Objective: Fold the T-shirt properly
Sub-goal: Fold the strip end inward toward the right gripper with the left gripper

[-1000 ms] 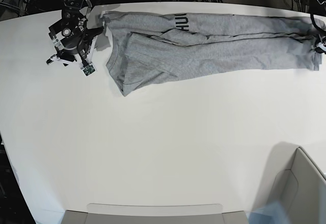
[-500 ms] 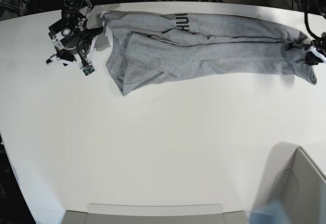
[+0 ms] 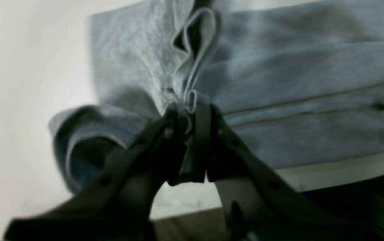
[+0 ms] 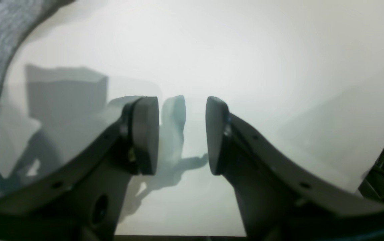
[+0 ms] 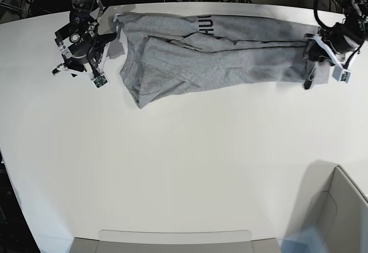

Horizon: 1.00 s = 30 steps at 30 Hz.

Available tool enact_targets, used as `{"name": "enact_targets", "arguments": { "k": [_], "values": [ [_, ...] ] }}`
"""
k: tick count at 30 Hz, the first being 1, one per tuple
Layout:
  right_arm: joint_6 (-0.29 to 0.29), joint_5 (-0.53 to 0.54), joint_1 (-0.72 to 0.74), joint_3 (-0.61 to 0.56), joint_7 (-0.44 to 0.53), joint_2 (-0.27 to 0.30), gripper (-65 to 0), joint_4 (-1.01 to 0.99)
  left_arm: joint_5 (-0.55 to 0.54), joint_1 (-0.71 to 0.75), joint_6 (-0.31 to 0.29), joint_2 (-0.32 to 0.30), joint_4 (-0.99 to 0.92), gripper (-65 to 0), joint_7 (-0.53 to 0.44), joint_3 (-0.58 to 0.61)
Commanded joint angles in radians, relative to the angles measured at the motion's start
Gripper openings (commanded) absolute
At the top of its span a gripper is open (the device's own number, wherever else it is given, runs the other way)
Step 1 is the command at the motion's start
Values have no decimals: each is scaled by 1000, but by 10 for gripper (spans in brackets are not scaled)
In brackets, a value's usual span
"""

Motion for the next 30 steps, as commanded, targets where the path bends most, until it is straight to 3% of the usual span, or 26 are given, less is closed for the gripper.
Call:
{"name": "enact_targets", "arguments": {
  "k": [1,7,15,23,30],
  "values": [
    [15,-1,12,-1,5,1,-416,18,-14,2,-1,7,18,-650,-9,19],
    [15,-1,10,-1,5,1,-416,18,-17,1,-1,72,104,-650,-9,59],
    [15,-1,5,-1,5,1,-416,18,-19,1,-1,105,178,-650,-9,69],
    [15,-1,5,-1,5,1,-416,18,-17,8,-1,130,176,-650,-9,234],
    [15,-1,4,-1,5,1,-416,18,-11,4,-1,168,173,-650,-9,257]
  ]
}}
